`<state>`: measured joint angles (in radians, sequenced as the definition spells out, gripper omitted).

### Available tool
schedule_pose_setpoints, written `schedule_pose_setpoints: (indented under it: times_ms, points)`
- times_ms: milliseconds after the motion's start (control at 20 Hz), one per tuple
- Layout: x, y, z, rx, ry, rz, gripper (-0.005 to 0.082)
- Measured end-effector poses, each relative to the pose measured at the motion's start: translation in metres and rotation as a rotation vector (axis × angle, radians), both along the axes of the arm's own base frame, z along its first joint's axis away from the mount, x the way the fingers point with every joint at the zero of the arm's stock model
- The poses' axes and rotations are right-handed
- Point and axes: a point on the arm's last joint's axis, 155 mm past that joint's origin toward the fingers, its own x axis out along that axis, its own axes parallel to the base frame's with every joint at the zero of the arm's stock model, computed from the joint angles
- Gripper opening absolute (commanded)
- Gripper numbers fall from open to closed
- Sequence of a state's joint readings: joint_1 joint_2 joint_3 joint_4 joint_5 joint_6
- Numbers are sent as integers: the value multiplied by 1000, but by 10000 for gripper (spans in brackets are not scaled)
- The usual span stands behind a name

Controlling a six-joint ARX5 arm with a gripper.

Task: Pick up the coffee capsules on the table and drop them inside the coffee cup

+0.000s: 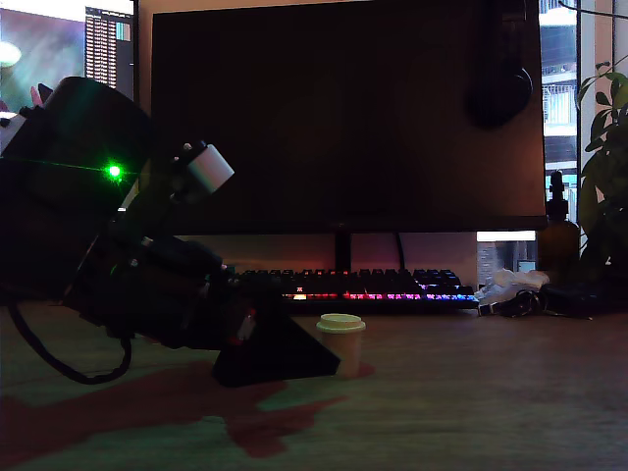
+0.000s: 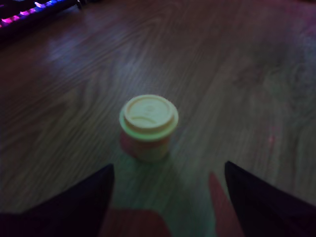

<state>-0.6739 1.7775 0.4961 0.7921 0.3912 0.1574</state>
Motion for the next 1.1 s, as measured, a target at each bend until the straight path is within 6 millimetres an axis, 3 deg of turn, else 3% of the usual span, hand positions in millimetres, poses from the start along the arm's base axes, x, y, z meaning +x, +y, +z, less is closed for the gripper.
schedule_pose_setpoints:
  times_ms: [250, 400, 850, 1100]
  points:
    - [11, -7, 4, -9, -16, 6, 651]
    - [19, -14, -8, 5, 2, 6, 651]
    - [17, -37, -5, -15, -5, -51, 649]
    - [20, -39, -5, -5, 7, -50, 553]
